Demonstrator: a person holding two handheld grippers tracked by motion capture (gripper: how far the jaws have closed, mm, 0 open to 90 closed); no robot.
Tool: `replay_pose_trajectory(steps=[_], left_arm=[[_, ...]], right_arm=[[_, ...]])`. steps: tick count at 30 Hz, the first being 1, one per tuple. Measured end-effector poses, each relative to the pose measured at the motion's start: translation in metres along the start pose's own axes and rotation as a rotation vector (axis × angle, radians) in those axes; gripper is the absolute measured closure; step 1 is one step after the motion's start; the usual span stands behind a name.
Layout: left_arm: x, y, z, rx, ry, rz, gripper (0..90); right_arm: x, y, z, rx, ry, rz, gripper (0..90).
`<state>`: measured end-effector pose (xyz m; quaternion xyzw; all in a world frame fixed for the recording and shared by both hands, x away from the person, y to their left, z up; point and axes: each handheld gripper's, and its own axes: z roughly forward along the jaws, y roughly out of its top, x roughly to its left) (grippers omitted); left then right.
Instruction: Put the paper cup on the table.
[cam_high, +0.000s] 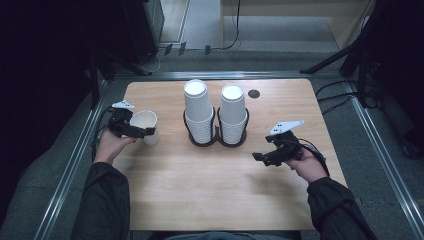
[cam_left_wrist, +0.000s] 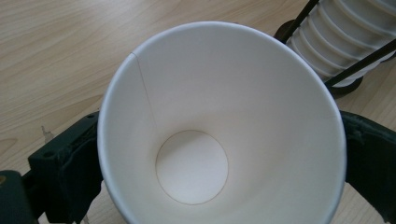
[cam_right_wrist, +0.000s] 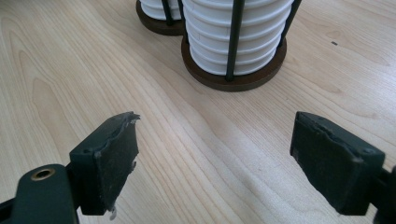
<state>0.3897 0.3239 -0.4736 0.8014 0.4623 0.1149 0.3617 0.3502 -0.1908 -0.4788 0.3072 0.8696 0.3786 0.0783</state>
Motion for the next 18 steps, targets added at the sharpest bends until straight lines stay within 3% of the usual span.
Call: replay_pose_trajectory(steps=[7,10,16,18], left_arm=[[-0.001,0.005,-0.010,-0.008,-0.058,-0.027,0.0],[-0.002,0.008,-0.014,0.006,-0.055,-0.020,0.0],[-0.002,0.014,-0.026,-0.013,-0.044,-0.031,0.0],[-0.001,0.015,-0.029,-0.015,-0.077,-0.055,0.0]], right_arm=[[0.001,0.000,0.002,0.013,-0.002,-0.010,15.5],[0.001,0.000,0.003,0.014,0.000,-0.016,15.5],[0.003,0.001,0.004,0.020,0.006,-0.020,15.5],[0.003,0.001,0.005,0.023,0.005,-0.022,15.5]])
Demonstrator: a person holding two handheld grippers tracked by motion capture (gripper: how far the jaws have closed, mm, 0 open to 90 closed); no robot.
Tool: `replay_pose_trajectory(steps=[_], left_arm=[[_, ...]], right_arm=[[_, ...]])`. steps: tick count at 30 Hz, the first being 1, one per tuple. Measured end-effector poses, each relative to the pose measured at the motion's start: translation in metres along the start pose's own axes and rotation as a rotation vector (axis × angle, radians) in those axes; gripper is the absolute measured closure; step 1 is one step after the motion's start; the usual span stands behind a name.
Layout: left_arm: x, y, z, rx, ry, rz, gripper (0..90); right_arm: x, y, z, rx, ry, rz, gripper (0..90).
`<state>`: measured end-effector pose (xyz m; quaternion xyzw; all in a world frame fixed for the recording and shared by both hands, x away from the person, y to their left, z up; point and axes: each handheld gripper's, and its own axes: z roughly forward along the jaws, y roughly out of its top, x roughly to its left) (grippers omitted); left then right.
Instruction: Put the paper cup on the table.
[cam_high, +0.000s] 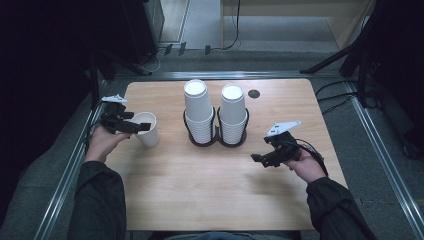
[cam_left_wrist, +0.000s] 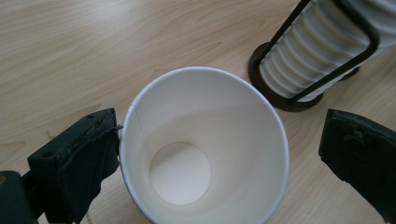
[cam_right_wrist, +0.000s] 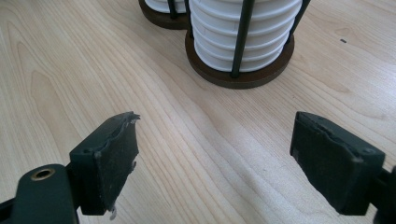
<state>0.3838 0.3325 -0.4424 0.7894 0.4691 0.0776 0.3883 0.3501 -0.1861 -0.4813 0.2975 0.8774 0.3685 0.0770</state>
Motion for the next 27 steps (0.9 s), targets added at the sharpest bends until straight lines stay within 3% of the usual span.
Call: replay_pose_trajectory(steps=[9,18,20,23,27], left_arm=[[-0.009,0.010,-0.017,0.001,0.020,0.020,0.0],[-0.027,0.023,-0.033,-0.017,0.052,0.075,0.0],[-0.031,0.026,-0.036,-0.020,0.037,0.083,0.0],[-0.040,0.029,-0.038,-0.037,-0.022,0.072,0.0],[-0.054,0.032,-0.035,-0.031,-0.060,0.101,0.0]], right_arm=[[0.002,0.000,0.002,0.012,-0.002,-0.014,15.5],[0.002,0.001,0.002,0.008,0.003,-0.009,15.5],[0.002,0.001,0.002,0.007,0.004,-0.014,15.6],[0.002,0.001,0.002,-0.002,0.009,-0.018,15.6],[0.001,0.003,0.001,-0.016,0.011,-0.022,17.7]])
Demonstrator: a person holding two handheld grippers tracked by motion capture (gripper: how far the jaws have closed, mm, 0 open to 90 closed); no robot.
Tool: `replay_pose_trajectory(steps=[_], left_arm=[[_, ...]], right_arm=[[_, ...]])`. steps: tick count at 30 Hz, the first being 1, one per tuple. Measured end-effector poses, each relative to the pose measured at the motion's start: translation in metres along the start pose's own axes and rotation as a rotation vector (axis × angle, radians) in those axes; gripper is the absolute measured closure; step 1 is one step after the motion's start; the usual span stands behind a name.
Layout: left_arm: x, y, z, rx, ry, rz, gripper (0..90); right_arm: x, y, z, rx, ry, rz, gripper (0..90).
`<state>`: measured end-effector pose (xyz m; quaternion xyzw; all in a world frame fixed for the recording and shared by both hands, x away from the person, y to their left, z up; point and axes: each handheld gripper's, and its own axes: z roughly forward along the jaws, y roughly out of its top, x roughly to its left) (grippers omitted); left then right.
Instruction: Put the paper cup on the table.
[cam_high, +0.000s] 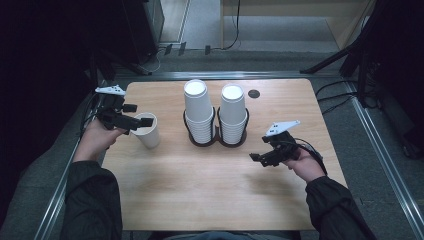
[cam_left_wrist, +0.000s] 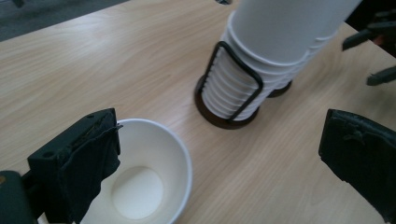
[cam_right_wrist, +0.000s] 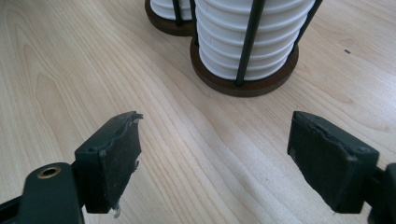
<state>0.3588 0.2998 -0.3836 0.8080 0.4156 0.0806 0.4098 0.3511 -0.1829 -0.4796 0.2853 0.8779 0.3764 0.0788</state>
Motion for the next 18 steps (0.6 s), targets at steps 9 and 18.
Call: replay_pose_trajectory(steps=[9,18], left_arm=[[-0.023,0.002,0.015,0.033,-0.059,0.055,0.0],[-0.054,0.002,0.041,0.060,-0.083,0.124,0.0]], right_arm=[[0.002,0.003,0.001,-0.003,0.007,-0.005,17.7],[0.000,0.005,-0.001,-0.021,0.013,-0.009,18.6]])
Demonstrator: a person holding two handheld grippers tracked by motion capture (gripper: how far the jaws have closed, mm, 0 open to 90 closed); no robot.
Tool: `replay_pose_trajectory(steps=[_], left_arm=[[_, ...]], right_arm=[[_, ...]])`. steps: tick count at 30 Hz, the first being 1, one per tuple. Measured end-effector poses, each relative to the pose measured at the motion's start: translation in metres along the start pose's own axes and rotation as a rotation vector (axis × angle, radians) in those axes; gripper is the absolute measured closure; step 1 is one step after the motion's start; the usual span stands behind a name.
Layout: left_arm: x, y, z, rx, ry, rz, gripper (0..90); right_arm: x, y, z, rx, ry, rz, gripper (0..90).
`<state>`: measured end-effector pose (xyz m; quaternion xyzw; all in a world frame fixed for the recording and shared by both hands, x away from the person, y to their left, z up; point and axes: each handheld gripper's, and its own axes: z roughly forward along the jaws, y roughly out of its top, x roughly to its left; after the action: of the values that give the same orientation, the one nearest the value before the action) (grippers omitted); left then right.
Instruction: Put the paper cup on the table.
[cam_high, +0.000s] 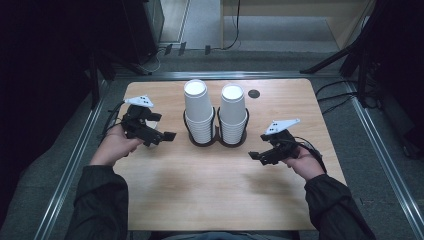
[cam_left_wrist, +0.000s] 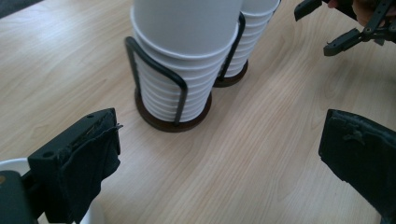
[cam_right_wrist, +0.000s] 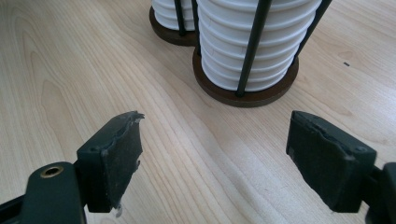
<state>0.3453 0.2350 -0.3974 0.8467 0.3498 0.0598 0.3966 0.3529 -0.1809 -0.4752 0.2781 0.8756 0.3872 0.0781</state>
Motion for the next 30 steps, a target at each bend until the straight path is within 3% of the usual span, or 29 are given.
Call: replay_pose_trajectory(steps=[6,12,15,20,25,30], left_arm=[[-0.014,-0.002,0.021,0.030,0.046,0.029,0.0],[-0.024,-0.009,0.036,0.005,0.076,0.011,0.0],[-0.029,-0.014,0.044,0.006,0.071,0.020,0.0],[-0.037,-0.021,0.061,0.048,0.052,0.028,0.0],[-0.046,-0.028,0.074,0.047,0.087,0.069,0.0],[-0.053,-0.030,0.089,0.071,0.055,0.052,0.0]], right_arm=[[-0.001,0.002,-0.001,-0.003,-0.002,-0.003,18.5],[-0.001,0.003,0.000,-0.005,0.004,-0.008,18.6],[-0.001,0.004,0.001,-0.004,0.004,-0.011,18.6],[0.000,0.008,0.002,-0.011,0.013,-0.020,18.6],[0.000,0.011,0.005,-0.012,0.024,-0.028,18.6],[0.002,0.012,0.008,-0.003,0.032,-0.032,18.6]])
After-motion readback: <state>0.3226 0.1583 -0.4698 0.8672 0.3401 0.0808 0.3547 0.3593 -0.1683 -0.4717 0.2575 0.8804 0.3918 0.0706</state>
